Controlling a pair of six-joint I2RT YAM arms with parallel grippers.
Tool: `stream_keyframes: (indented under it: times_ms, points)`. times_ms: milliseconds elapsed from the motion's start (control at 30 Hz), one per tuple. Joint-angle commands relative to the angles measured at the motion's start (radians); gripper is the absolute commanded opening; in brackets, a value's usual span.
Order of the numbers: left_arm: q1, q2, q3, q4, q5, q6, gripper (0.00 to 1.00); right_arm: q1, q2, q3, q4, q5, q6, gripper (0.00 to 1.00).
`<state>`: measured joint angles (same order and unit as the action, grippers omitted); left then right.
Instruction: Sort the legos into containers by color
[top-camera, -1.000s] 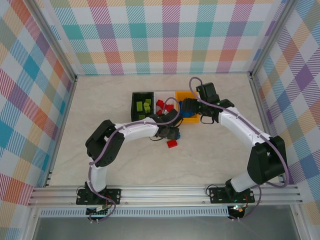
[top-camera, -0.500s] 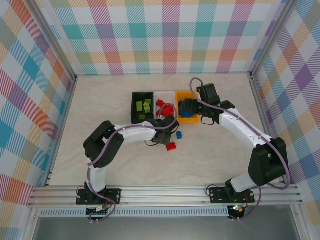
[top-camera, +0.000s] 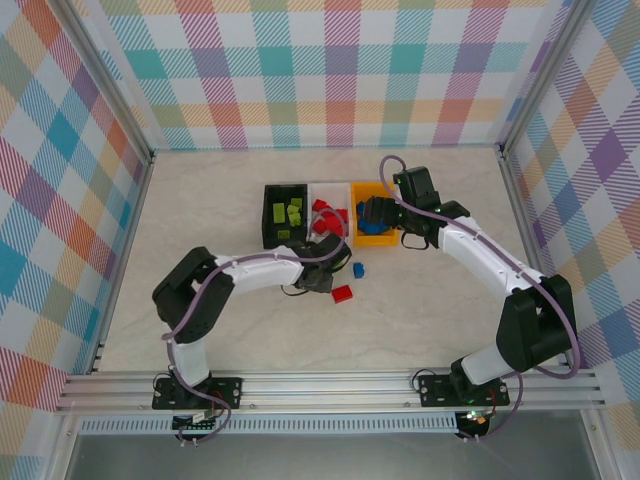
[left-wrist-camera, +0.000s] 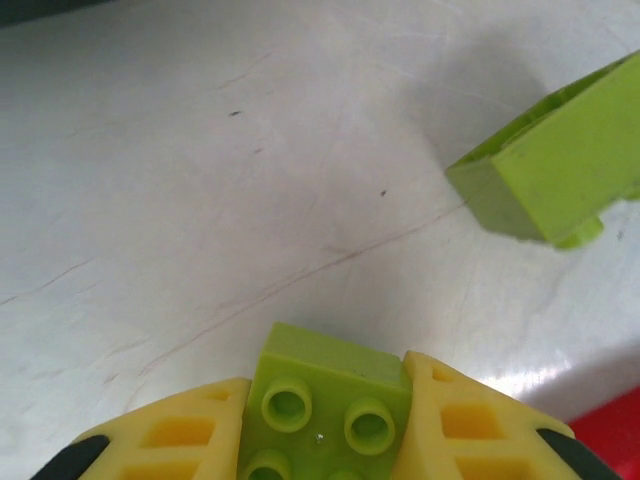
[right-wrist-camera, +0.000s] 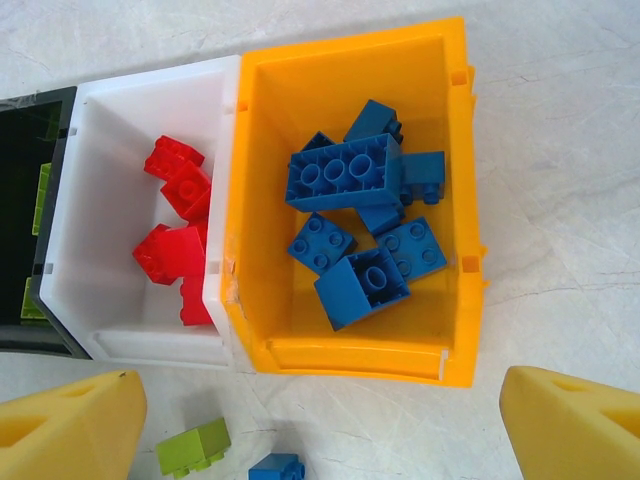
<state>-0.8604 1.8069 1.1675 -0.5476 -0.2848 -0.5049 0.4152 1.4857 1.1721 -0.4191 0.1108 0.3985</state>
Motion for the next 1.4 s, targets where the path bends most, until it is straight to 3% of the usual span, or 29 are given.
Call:
stream_keyframes:
  times_ms: [0, 167, 300, 600, 733, 800, 900, 1000, 1233, 1367]
  points:
    - [0.019, -0.166, -0.001, -0.093, -0.08, -0.02, 0.27, 0.0, -0.019, -0.016, 0.016, -0.014, 0.02, 0.92]
    - [0.159, -0.206, 0.076, -0.154, -0.143, 0.006, 0.28, 0.0, -0.037, -0.06, 0.032, -0.026, 0.031, 0.91]
    - [0.267, -0.095, 0.193, -0.144, -0.158, 0.025, 0.27, 0.0, -0.045, -0.079, 0.027, -0.027, 0.032, 0.91]
    - [0.359, 0.181, 0.501, -0.225, -0.186, 0.037, 0.28, 0.02, -0.122, -0.143, 0.006, -0.062, 0.043, 0.92]
    - [0.366, 0.237, 0.579, -0.26, -0.177, 0.034, 0.43, 0.078, -0.172, -0.202, -0.007, -0.094, 0.051, 0.92]
    - [0.365, 0.236, 0.585, -0.259, -0.16, 0.028, 0.57, 0.112, -0.186, -0.234, -0.02, -0.103, 0.05, 0.92]
    - [0.361, 0.185, 0.555, -0.237, -0.133, 0.018, 0.77, 0.157, -0.181, -0.279, -0.022, -0.108, 0.057, 0.92]
    - [0.339, 0.076, 0.484, -0.191, -0.108, 0.011, 0.88, 0.185, -0.126, -0.301, 0.008, -0.112, 0.06, 0.9]
    - [0.201, -0.235, 0.252, -0.127, -0.105, -0.014, 0.99, 0.199, 0.065, -0.249, 0.086, -0.08, 0.035, 0.77]
    - [0.118, -0.403, 0.062, -0.102, -0.115, -0.074, 1.0, 0.198, 0.151, -0.219, 0.126, -0.061, 0.034, 0.65]
